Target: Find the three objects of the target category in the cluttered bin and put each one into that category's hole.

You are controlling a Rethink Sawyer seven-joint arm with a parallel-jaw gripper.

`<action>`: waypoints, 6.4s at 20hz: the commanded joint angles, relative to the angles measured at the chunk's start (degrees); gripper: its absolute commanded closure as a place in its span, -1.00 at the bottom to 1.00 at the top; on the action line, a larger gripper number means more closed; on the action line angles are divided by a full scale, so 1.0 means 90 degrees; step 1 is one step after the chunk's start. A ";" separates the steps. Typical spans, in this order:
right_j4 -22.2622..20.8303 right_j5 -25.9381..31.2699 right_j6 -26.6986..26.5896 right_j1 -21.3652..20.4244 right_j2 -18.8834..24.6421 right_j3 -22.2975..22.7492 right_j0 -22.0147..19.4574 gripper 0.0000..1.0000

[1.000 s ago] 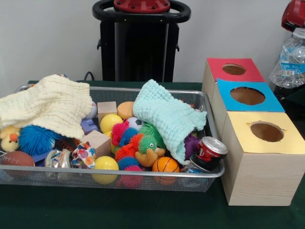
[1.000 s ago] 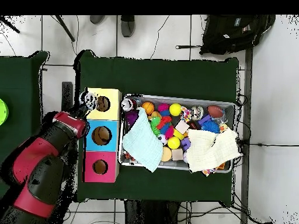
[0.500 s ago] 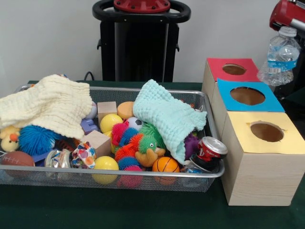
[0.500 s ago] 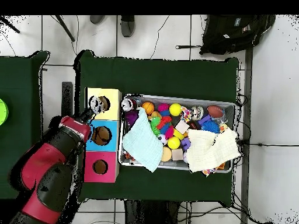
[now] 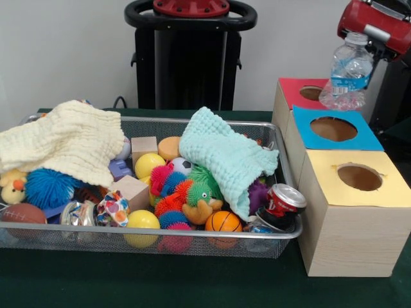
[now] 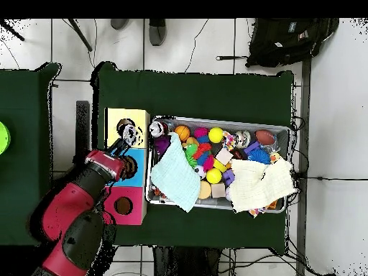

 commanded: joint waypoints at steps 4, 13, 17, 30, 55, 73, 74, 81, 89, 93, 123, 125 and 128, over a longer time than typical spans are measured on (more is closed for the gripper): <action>0.0371 -0.0535 0.1499 0.0123 0.1107 0.0621 -0.0138 1.00; 0.0682 -0.0622 0.1562 0.0427 0.1062 0.0577 0.0021 1.00; 0.0825 -0.0692 0.1588 0.0565 0.1026 0.0558 0.0098 1.00; 0.1043 -0.0836 0.1471 0.0716 0.1202 0.0573 0.0206 1.00; 0.1075 -0.1477 0.1489 0.0869 0.1885 0.0768 0.0062 1.00; 0.0921 -0.1893 0.1318 0.0513 0.2209 0.1259 -0.0049 1.00; 0.0954 -0.1872 0.1322 0.0514 0.2197 0.1270 -0.0020 1.00; 0.1108 -0.1674 0.1325 0.0458 0.2194 0.1281 0.0092 1.00; 0.1535 -0.1289 0.1360 0.0542 0.2096 0.1136 0.0397 1.00; 0.1880 -0.1041 0.1337 0.0704 0.1981 0.1035 0.0627 1.00; 0.1116 -0.2303 0.1334 0.0164 0.2887 0.1736 -0.0029 1.00; 0.1067 -0.2300 0.1327 0.0089 0.2964 0.1778 -0.0082 1.00; 0.0999 -0.2269 0.1294 -0.0058 0.3047 0.1850 -0.0150 1.00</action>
